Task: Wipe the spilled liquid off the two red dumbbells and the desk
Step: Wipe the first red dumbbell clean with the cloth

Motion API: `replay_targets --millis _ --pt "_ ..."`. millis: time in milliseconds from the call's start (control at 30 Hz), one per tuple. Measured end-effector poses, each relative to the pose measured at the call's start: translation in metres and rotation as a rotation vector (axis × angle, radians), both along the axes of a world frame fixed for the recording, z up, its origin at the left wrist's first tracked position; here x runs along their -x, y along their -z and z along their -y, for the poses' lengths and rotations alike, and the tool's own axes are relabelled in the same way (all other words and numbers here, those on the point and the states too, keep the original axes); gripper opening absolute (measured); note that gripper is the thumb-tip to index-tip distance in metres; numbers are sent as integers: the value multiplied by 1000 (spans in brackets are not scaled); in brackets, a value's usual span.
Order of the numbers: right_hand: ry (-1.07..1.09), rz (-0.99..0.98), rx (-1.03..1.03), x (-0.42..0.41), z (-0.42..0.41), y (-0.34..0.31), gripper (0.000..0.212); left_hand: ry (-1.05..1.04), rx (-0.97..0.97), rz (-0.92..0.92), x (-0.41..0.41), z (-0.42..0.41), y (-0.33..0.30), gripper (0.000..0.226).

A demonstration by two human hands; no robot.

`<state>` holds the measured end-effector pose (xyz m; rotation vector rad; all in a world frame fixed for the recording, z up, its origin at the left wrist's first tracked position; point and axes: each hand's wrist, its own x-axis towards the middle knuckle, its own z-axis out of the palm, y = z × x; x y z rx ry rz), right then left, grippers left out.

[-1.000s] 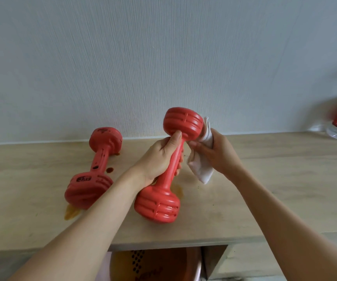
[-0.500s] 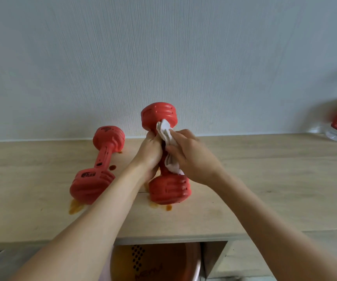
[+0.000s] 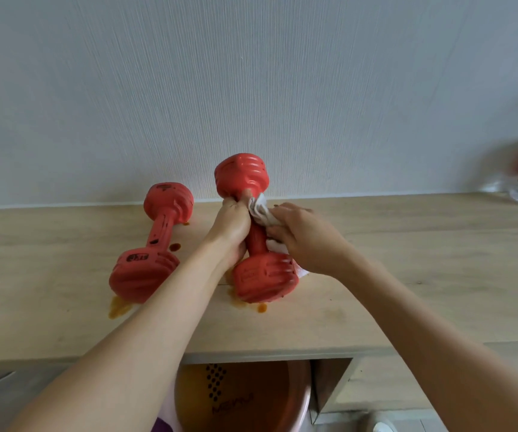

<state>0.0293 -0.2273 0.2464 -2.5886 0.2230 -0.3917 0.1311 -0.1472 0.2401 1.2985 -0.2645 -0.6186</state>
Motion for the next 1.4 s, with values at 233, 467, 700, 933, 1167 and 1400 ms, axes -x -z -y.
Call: replay_targets --millis 233,467,700,933,1167,1400 --pt "-17 -58 -95 17 21 -12 10 21 -27 -54 0 3 -6 21" --pt "134 94 -202 44 49 -20 36 10 60 -279 16 9 -26 14" --pt "176 60 56 64 55 -4 54 19 73 -525 36 12 -40 40" --pt "188 89 -118 85 65 -12 70 13 194 -713 42 19 -43 52" --pt "166 -44 -238 107 66 -6 99 -169 395 -871 39 26 -51 62" --pt "170 212 -545 91 47 0 108 -290 280 -845 39 39 -36 46"
